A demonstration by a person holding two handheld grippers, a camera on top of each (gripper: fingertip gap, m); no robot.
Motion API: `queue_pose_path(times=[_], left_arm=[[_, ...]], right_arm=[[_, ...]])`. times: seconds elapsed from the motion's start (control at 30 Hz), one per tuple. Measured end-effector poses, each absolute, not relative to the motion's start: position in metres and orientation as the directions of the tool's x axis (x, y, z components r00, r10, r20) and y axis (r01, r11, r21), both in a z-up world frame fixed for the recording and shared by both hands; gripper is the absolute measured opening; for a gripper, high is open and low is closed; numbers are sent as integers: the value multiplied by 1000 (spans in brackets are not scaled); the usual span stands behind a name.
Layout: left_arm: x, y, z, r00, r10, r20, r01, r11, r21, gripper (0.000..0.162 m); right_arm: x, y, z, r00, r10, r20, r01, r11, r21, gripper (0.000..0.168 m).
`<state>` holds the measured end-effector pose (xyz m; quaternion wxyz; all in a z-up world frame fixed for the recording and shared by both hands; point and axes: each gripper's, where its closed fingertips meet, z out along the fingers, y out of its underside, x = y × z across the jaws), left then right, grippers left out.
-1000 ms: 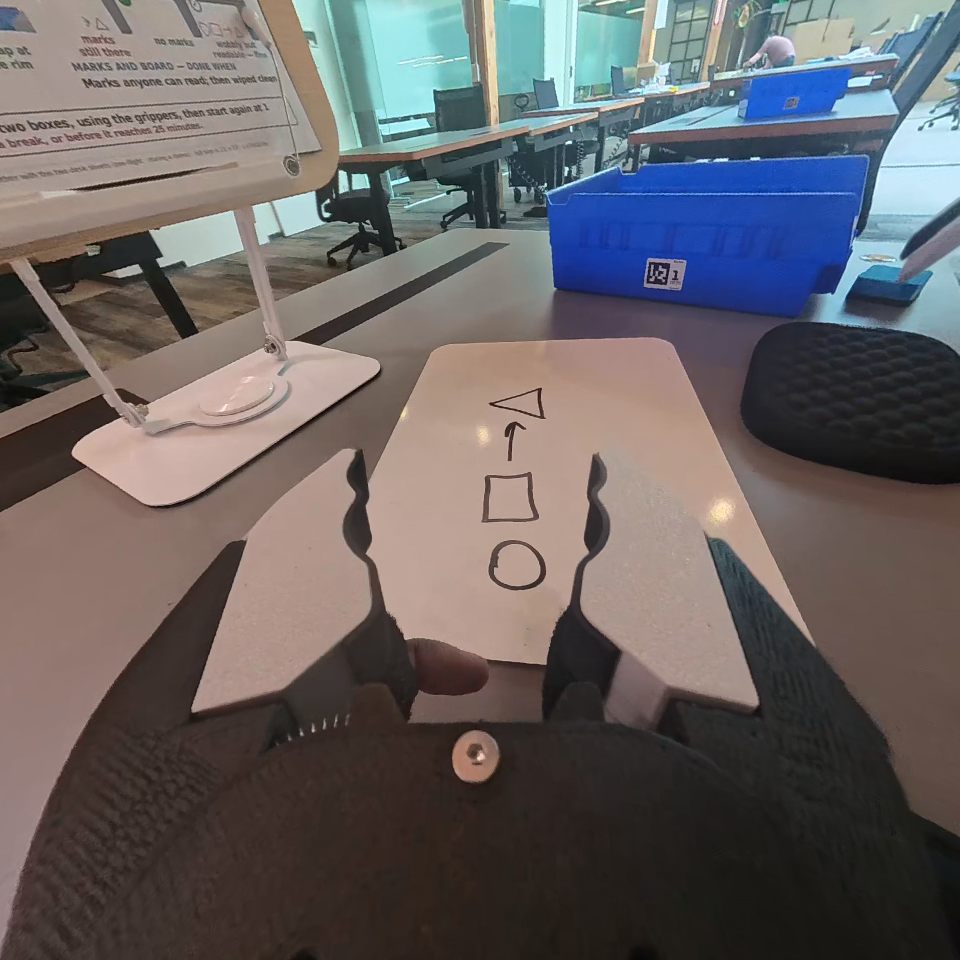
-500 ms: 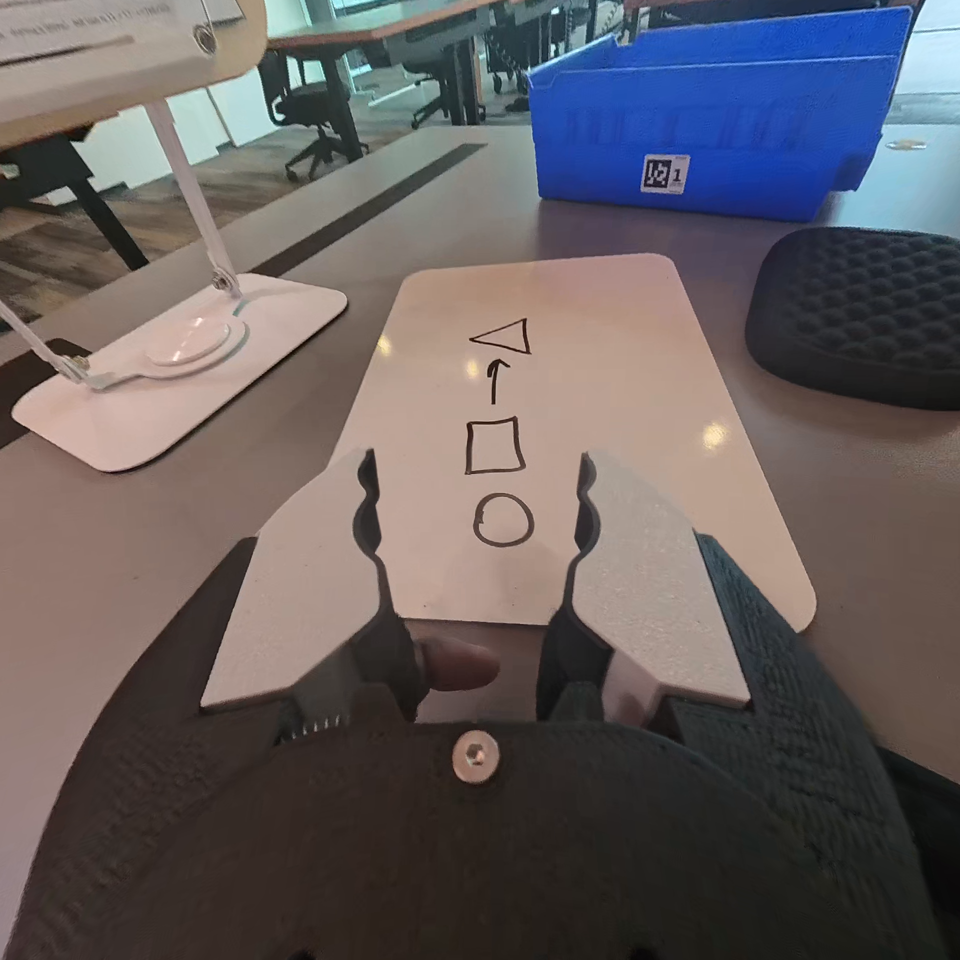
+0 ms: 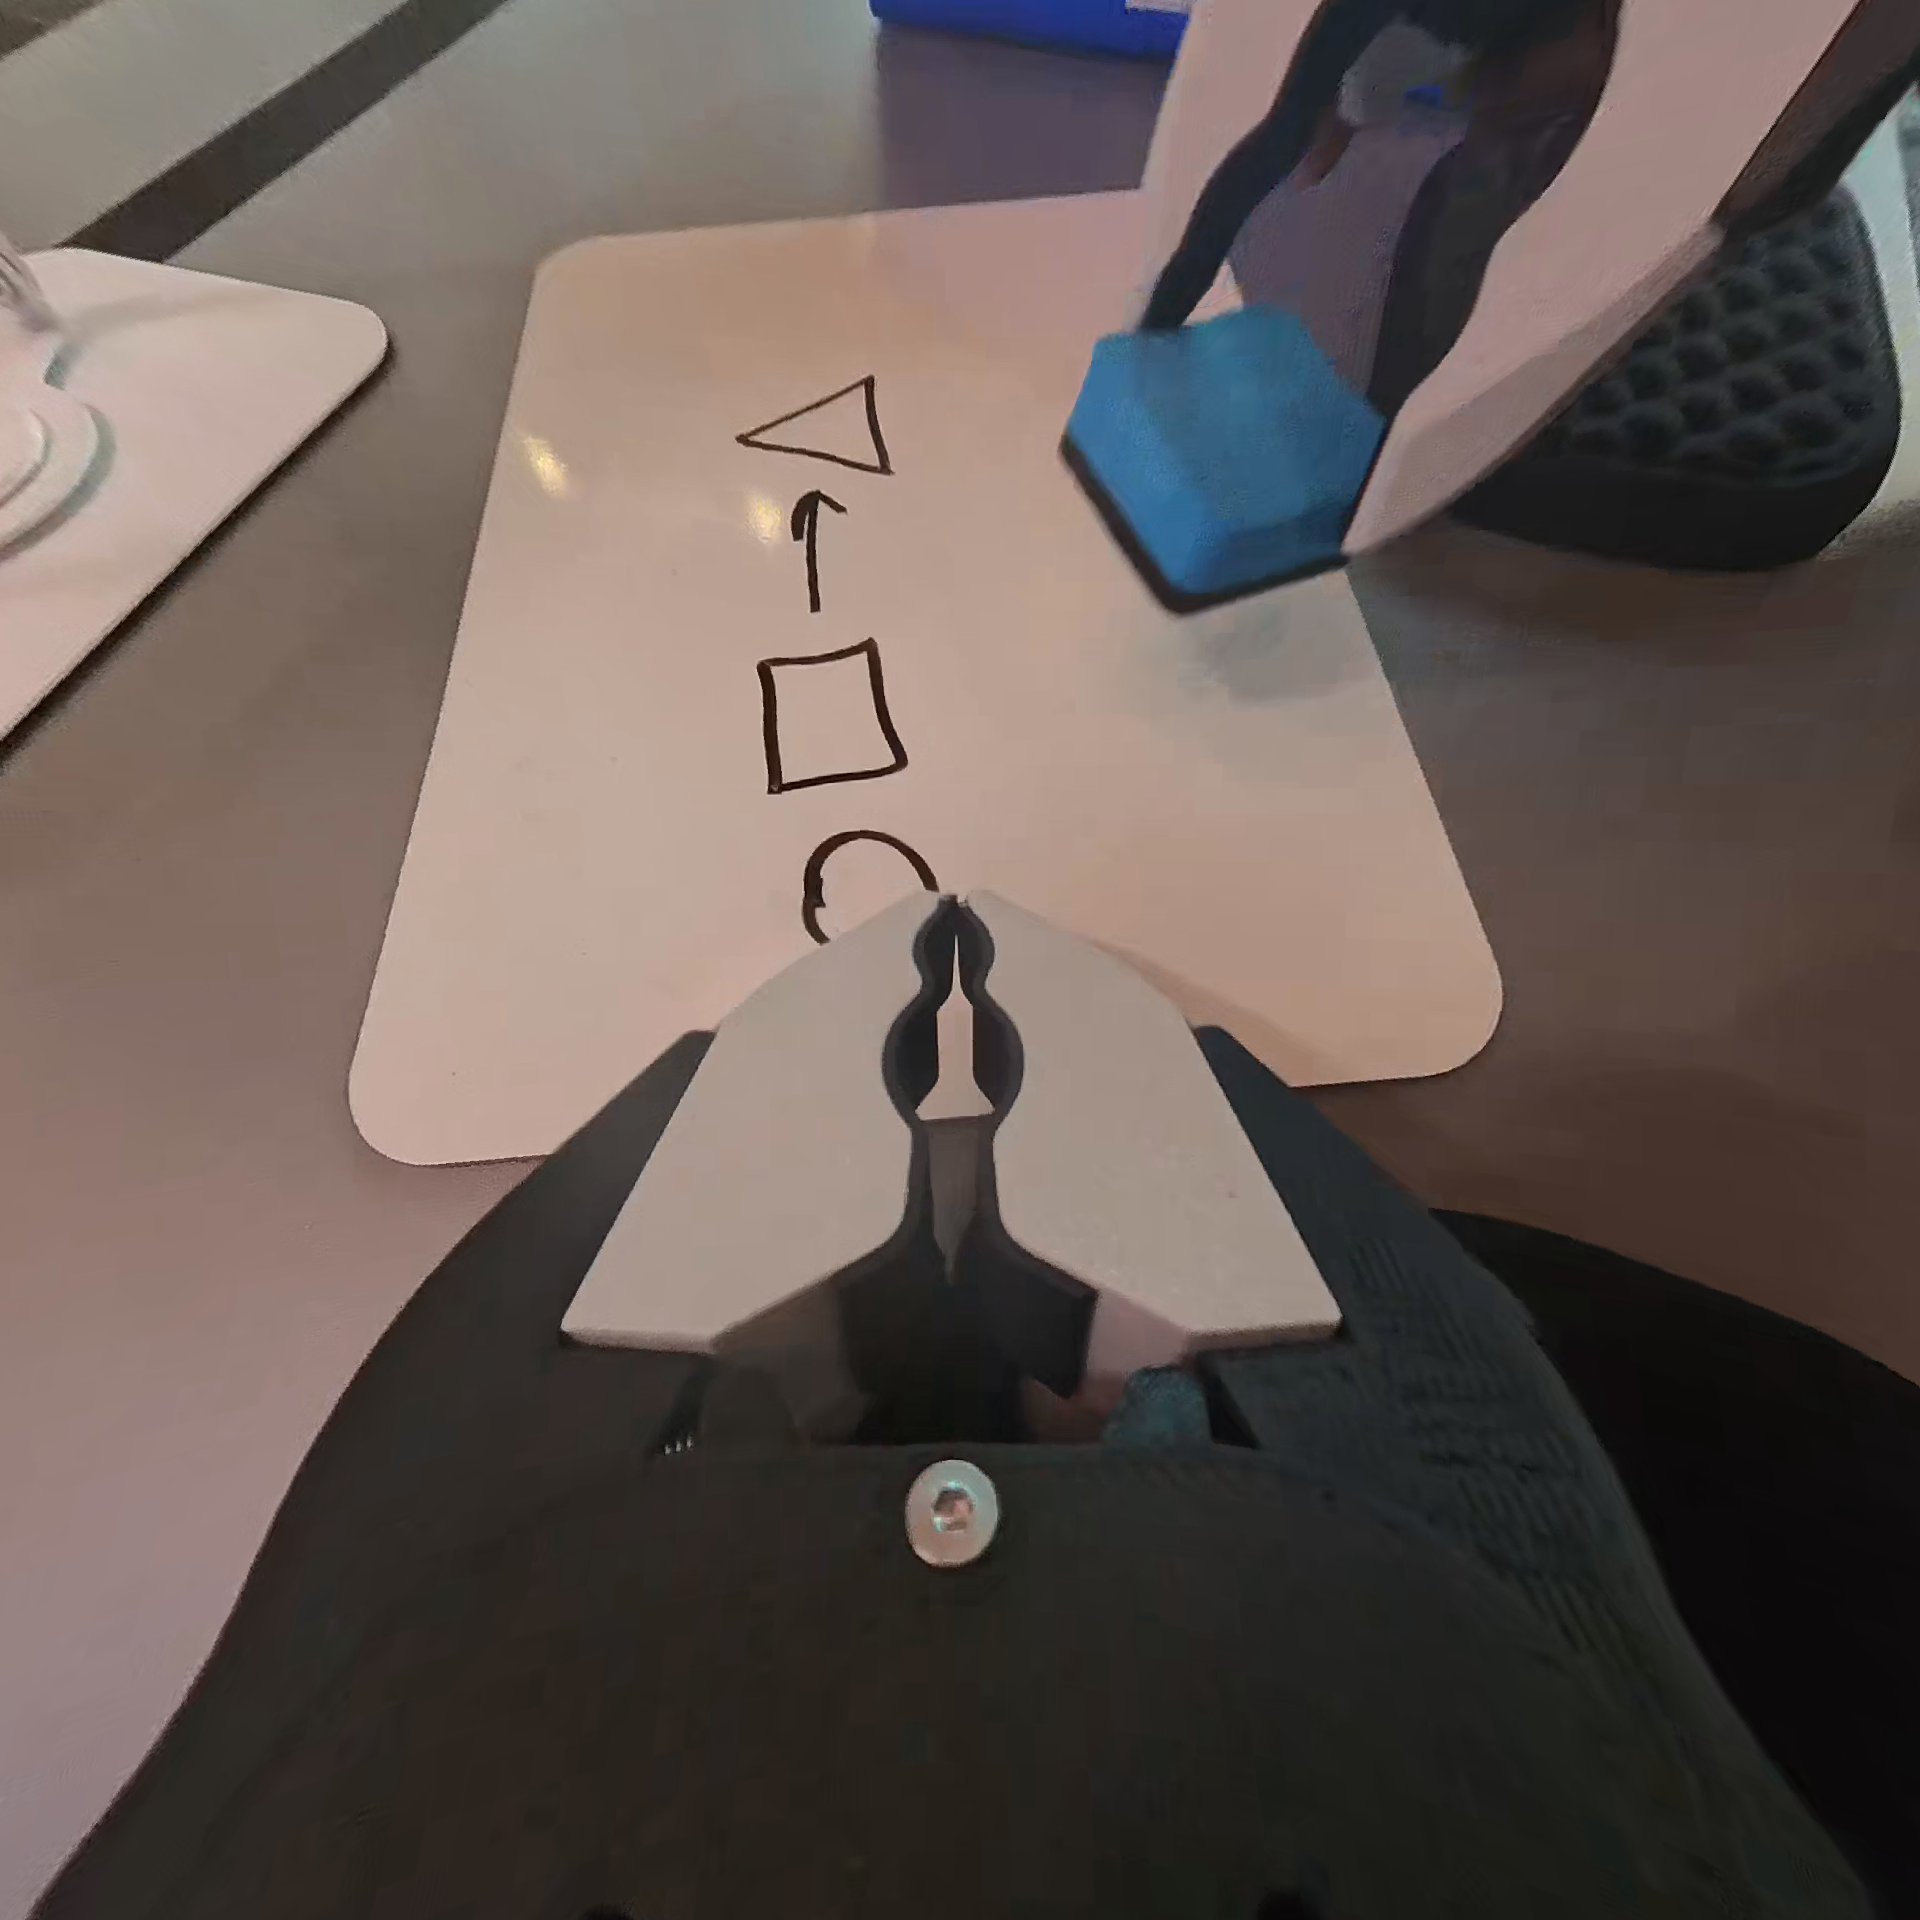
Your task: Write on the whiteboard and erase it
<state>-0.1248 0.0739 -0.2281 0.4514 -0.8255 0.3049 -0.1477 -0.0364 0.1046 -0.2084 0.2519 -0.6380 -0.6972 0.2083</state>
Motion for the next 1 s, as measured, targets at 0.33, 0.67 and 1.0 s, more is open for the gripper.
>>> queue_pose_path(times=[0.33,0.67,1.0], left_arm=[[-133,64,-233,765,-644,-1,-406,-482,-777,1],[-137,60,-242,755,-655,-35,-469,-501,-728,9],[-139,57,-251,789,-615,5,-445,-576,-686,2]], right_arm=[[-66,93,-227,-141,990,20,808,127,-575,67],[-67,88,-234,-177,984,33,841,169,-514,52],[-109,97,-234,-244,966,86,849,256,-462,52]])
